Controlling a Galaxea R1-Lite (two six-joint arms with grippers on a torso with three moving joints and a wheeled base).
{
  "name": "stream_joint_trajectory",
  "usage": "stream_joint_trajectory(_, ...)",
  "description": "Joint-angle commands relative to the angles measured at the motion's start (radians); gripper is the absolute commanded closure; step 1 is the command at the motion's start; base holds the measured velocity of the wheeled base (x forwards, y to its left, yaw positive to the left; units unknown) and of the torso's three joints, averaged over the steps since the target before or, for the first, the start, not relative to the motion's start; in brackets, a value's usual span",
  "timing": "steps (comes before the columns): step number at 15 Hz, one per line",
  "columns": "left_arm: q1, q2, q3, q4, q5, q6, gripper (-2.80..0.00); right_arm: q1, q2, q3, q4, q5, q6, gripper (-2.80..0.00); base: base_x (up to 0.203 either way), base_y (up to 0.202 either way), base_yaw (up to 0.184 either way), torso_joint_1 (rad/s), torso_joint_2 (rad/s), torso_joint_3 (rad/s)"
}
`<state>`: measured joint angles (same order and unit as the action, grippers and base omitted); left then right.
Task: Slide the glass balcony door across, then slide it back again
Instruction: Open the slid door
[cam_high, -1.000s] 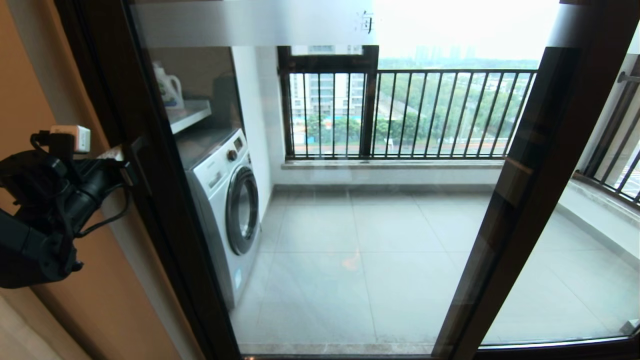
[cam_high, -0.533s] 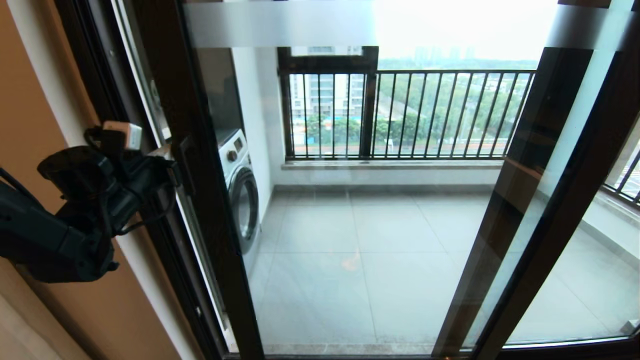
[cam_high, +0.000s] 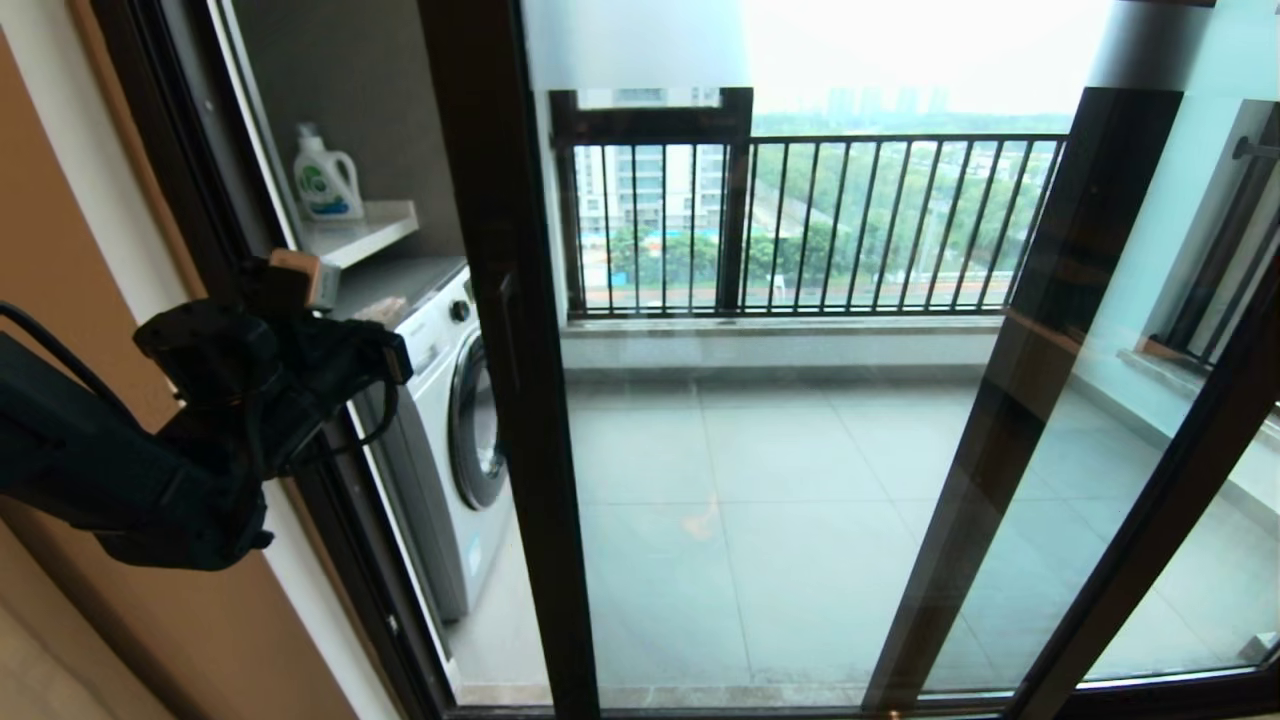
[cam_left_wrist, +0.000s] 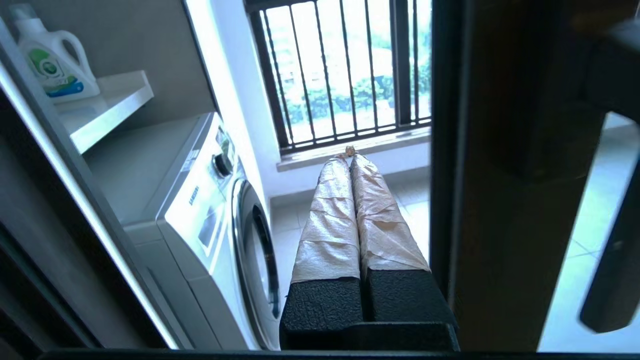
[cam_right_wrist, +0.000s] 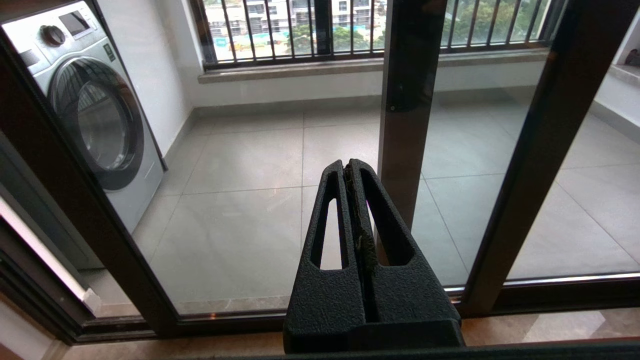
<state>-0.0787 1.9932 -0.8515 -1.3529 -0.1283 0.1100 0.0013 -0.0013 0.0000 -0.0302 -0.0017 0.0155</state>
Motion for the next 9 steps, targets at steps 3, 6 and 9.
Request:
stream_joint_trajectory(3,-0.001,-0.005,-0.009,-0.007,0.006,-0.001,0.0,0.0,0.001,0.012,0.0,0.0,0.0,0.0,0.0,0.0,0.0,0.0,0.0,0.0)
stream_joint_trajectory(6,-0.009,-0.007,-0.044,0.003,0.018,-0.001,0.0,0.0,0.001,0.012,0.0,0.0,0.0,0.0,0.0,0.0,0.0,0.0,0.0,0.0)
stream_joint_trajectory(9,-0.029,-0.007,-0.084,0.036,0.047,-0.002,0.0,0.0,0.001,0.012,0.0,0.0,0.0,0.0,0.0,0.0,0.0,0.0,0.0,0.0)
